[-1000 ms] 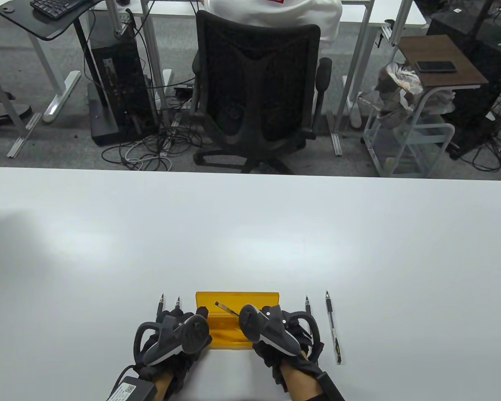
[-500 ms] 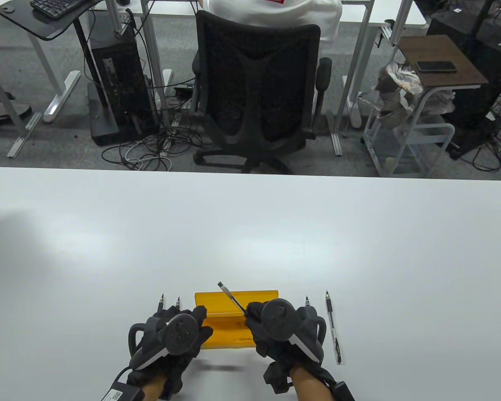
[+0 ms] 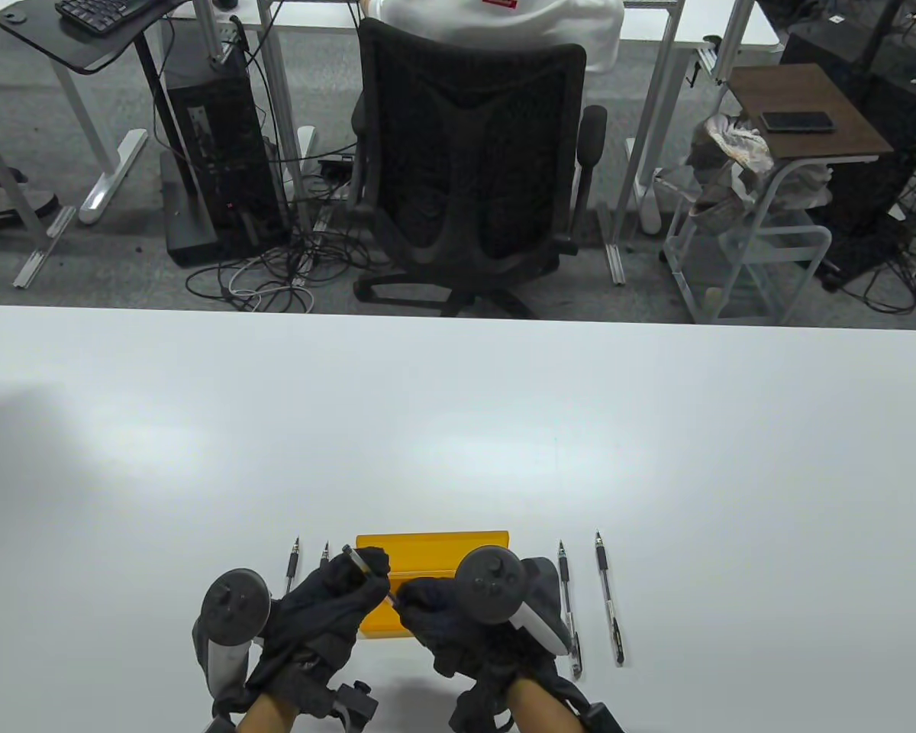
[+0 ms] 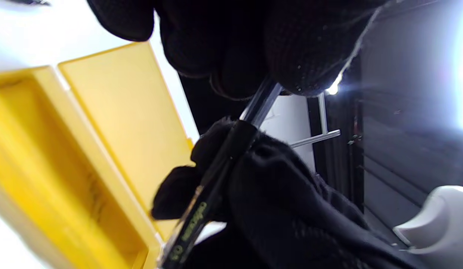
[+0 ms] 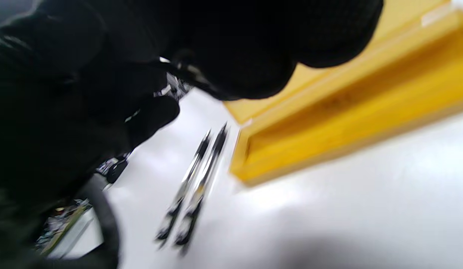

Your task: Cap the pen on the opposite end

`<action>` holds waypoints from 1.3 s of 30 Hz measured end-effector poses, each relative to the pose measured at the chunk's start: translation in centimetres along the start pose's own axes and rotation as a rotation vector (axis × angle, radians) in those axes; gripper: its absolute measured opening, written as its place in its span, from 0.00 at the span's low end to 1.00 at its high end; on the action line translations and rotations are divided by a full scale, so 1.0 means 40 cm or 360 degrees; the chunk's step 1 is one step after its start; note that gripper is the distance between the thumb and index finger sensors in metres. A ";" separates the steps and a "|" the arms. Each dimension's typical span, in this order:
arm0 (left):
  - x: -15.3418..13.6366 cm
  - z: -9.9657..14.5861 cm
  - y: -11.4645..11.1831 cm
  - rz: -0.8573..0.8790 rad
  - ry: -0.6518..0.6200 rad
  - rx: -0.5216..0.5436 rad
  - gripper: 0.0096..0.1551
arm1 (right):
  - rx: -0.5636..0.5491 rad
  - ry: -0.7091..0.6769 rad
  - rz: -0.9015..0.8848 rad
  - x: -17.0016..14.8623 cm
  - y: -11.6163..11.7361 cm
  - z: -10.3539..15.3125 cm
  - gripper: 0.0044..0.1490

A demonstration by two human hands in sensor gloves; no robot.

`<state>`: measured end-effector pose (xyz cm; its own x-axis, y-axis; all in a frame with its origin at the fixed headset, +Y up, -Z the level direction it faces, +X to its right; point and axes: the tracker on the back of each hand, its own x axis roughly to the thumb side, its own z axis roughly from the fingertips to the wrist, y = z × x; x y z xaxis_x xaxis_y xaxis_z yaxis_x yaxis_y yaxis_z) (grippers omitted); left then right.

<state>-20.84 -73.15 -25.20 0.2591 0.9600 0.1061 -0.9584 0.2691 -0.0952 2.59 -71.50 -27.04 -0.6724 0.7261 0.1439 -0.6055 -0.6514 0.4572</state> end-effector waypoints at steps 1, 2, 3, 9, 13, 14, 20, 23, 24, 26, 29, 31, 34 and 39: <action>-0.001 0.001 0.004 0.0016 -0.0006 0.0012 0.27 | 0.0053 0.0005 -0.0072 -0.006 0.001 -0.001 0.32; -0.005 0.002 0.007 0.0070 -0.0003 0.0009 0.27 | 0.0066 0.0005 -0.0172 -0.014 0.002 -0.003 0.31; -0.005 0.004 0.007 0.0169 0.0002 0.0002 0.27 | 0.0059 0.0007 -0.0244 -0.021 0.003 -0.005 0.31; 0.007 -0.001 0.006 0.0181 -0.0033 -0.0056 0.27 | -0.0009 0.0063 -0.0321 -0.026 0.000 -0.007 0.30; 0.018 -0.003 -0.008 0.0131 -0.0047 -0.0129 0.33 | -0.0035 0.0080 -0.0242 -0.017 0.000 -0.006 0.30; 0.020 -0.002 -0.009 0.0098 -0.0048 -0.0102 0.33 | -0.0045 0.0080 -0.0218 -0.017 0.001 -0.006 0.31; 0.029 0.002 -0.002 -0.0115 -0.0093 0.0077 0.33 | -0.0086 0.0038 -0.0165 -0.003 0.004 -0.003 0.30; 0.034 0.001 0.007 -0.0141 -0.0099 0.0171 0.33 | -0.0205 -0.0022 -0.0083 0.022 -0.004 0.002 0.30; 0.038 0.001 0.011 -0.0124 -0.0096 0.0182 0.34 | -0.0229 -0.0034 -0.0056 0.028 -0.009 0.002 0.30; 0.044 0.000 0.019 -0.0113 -0.0101 0.0238 0.34 | -0.0259 -0.0056 -0.0049 0.045 -0.020 0.000 0.30; 0.041 0.006 0.055 -0.0039 -0.0038 0.0396 0.33 | -0.0352 -0.0033 0.0126 0.067 -0.022 0.004 0.30; 0.011 0.000 0.134 -0.0045 0.0024 0.0619 0.32 | -0.0390 0.0009 0.0449 0.040 -0.041 0.022 0.30; -0.009 0.010 0.175 -0.0227 -0.0042 0.0593 0.33 | -0.0563 0.0124 0.0209 -0.015 -0.087 0.030 0.30; 0.032 -0.009 0.097 -0.0607 -0.0242 0.0296 0.33 | -0.0772 0.0141 0.0294 -0.023 -0.097 0.043 0.30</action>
<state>-24.19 -70.84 -25.80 0.5907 0.7689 0.2448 -0.8067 0.5698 0.1567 6.31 -69.26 -27.45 -0.8072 0.5818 0.0992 -0.5869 -0.8091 -0.0306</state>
